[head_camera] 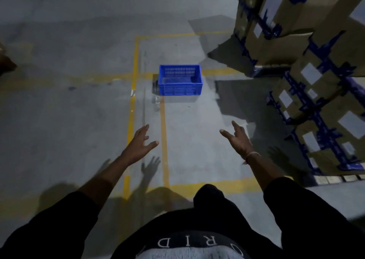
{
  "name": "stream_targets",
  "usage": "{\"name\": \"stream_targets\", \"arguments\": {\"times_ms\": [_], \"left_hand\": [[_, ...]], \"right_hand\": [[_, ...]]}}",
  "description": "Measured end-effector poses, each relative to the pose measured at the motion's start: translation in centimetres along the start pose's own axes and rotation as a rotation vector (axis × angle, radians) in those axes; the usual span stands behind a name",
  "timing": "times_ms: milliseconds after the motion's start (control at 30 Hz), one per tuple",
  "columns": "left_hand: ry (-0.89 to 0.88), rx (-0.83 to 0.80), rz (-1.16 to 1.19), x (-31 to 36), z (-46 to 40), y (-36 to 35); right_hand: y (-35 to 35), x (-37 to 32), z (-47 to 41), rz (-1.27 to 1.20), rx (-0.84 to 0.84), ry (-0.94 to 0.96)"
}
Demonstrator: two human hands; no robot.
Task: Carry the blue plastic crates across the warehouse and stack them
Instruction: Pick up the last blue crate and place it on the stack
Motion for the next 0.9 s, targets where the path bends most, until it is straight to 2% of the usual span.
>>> {"name": "stream_targets", "arguments": {"times_ms": [367, 533, 900], "left_hand": [[0.058, 0.064, 0.019, 3.7, -26.5, 5.3], [0.041, 0.001, -0.027, 7.8, -38.4, 8.0], [0.085, 0.030, 0.099, 10.3, -60.8, 12.7]], "right_hand": [[-0.1, -9.5, -26.8, -0.007, -0.038, -0.008], [1.5, -15.4, -38.2, 0.010, -0.074, -0.009], [1.4, -24.2, -59.2, 0.078, -0.108, -0.035]]}}
Point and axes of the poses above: each hand's wrist, its own z-axis away from the middle knuckle, its own y-axis out of the back of the hand, x = y × z, the point moved 2 cm from there along -z, towards the middle knuckle
